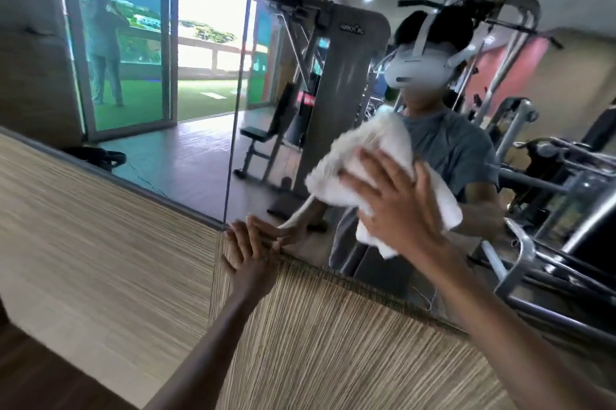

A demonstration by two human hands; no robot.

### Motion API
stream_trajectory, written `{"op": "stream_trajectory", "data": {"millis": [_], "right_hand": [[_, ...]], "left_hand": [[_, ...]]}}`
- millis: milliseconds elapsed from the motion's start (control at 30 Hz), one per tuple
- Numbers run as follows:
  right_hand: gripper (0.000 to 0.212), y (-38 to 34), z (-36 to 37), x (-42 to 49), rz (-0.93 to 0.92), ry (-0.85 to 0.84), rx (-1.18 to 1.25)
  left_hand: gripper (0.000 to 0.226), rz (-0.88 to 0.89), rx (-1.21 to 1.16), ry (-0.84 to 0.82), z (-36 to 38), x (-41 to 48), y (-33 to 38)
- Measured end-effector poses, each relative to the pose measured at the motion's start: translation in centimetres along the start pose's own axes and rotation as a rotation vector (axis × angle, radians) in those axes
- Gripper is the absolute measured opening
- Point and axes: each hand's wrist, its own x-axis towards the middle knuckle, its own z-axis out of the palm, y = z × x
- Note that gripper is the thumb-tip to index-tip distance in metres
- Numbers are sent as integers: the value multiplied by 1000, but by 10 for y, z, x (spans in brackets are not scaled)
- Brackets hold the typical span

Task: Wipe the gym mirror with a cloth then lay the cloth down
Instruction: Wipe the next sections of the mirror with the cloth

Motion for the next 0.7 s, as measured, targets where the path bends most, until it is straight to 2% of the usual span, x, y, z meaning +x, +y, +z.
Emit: {"op": "stream_trajectory", "data": {"millis": [67, 133, 233, 333, 400, 567, 633, 700], "right_hand": [[72, -11, -1, 22, 164, 77, 9], [71, -37, 4, 31, 234, 93, 5], [69, -65, 21, 16, 66, 58, -39], [62, -55, 33, -27, -148, 2, -118], [60, -37, 38, -68, -165, -16, -99], [80, 56, 6, -139, 56, 24, -98], [71, 75, -6, -122, 215, 133, -96], [64, 63, -9, -95, 354, 194, -3]], "left_hand": [[82, -11, -49, 21, 6, -8, 12], [83, -24, -102, 48, 12, -15, 26], [86, -35, -182, 101, 24, -25, 45], [89, -20, -268, 155, 40, -34, 63], [92, -7, -300, 194, 52, -42, 75], [112, 76, -407, 189, 86, -67, 116], [106, 94, -416, 200, 99, -73, 129], [104, 102, -422, 229, 112, -80, 140]]}}
